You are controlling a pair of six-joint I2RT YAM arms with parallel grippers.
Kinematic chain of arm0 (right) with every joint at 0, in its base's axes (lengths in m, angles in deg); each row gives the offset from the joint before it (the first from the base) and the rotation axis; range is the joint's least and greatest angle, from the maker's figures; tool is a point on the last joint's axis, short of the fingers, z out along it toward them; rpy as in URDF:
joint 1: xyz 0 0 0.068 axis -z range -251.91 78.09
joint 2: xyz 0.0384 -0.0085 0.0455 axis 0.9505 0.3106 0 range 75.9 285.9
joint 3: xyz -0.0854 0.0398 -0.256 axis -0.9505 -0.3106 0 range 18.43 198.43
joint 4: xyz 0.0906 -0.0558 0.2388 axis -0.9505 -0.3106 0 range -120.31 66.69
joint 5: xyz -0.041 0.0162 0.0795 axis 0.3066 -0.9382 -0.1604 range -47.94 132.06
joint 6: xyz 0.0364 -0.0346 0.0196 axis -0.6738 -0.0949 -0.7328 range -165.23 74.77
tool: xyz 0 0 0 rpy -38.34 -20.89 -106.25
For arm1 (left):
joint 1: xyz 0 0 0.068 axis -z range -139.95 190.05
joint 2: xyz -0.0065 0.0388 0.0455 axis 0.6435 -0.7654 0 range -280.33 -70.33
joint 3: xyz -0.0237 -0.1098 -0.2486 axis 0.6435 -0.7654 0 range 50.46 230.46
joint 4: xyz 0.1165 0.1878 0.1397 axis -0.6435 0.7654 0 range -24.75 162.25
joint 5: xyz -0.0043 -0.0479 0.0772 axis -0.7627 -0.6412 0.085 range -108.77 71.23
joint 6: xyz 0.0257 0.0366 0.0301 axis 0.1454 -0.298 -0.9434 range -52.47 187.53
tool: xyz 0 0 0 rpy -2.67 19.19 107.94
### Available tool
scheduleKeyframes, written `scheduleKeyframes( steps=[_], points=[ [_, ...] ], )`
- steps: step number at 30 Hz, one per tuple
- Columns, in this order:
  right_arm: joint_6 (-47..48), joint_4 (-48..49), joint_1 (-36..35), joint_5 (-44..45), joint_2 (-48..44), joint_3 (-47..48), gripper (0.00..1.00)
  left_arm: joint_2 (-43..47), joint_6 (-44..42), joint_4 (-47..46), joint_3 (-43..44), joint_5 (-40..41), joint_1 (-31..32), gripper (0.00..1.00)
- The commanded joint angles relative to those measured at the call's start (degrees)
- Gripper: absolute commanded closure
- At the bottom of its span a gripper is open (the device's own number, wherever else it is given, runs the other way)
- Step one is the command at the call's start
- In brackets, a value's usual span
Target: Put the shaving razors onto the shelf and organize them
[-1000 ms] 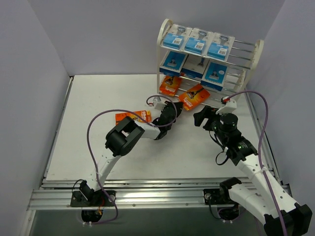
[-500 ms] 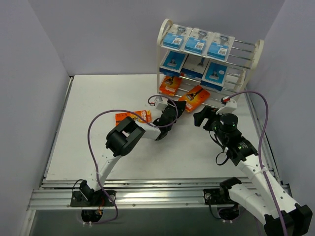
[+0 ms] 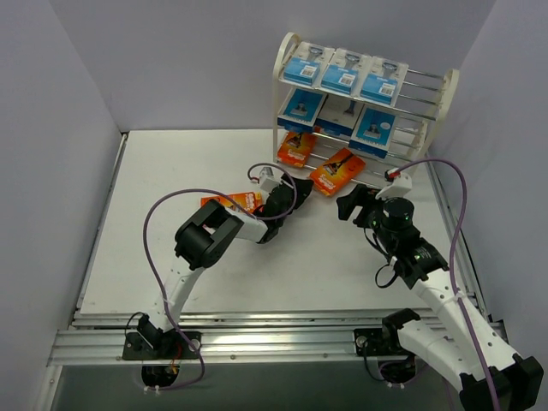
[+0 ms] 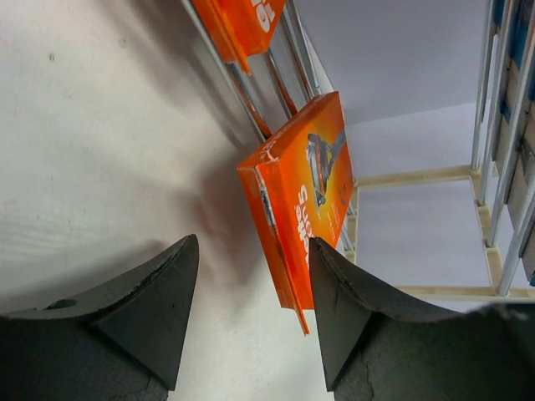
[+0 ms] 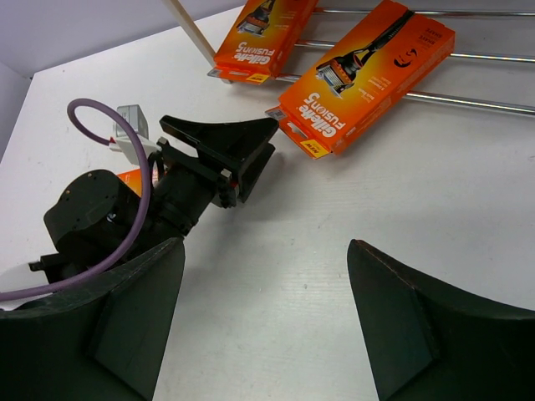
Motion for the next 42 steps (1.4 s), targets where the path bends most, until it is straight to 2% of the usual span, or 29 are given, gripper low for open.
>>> scheduleKeyframes(
  steps=[1,5,14,28,34,42],
  points=[
    [0.43,2.55,0.05,1.26,-0.62,-0.82,0.26,1.77,-4.64,-6.07,1.57,-5.33,-1.38,0.36],
    [0.6,2.64,0.49,1.26,-0.45,-0.73,0.26,-0.7,-4.92,-7.4,4.13,-10.43,-2.52,0.36],
    [0.51,3.0,0.93,1.17,0.08,-0.9,0.26,-2.11,-7.55,-0.56,9.04,-17.64,-3.58,0.36],
    [0.51,3.26,1.46,1.08,0.17,-1.17,0.26,-2.2,-7.29,2.62,6.69,-21.08,-5.25,0.36],
    [0.51,3.61,1.54,0.82,0.52,-1.34,0.26,-2.37,-7.38,0.61,5.01,-21.78,-7.09,0.46],
    [0.51,3.87,1.81,0.64,0.61,-1.52,0.26,-3.51,-8.87,0.6,8.53,-23.19,-7.09,0.49]
  ],
)
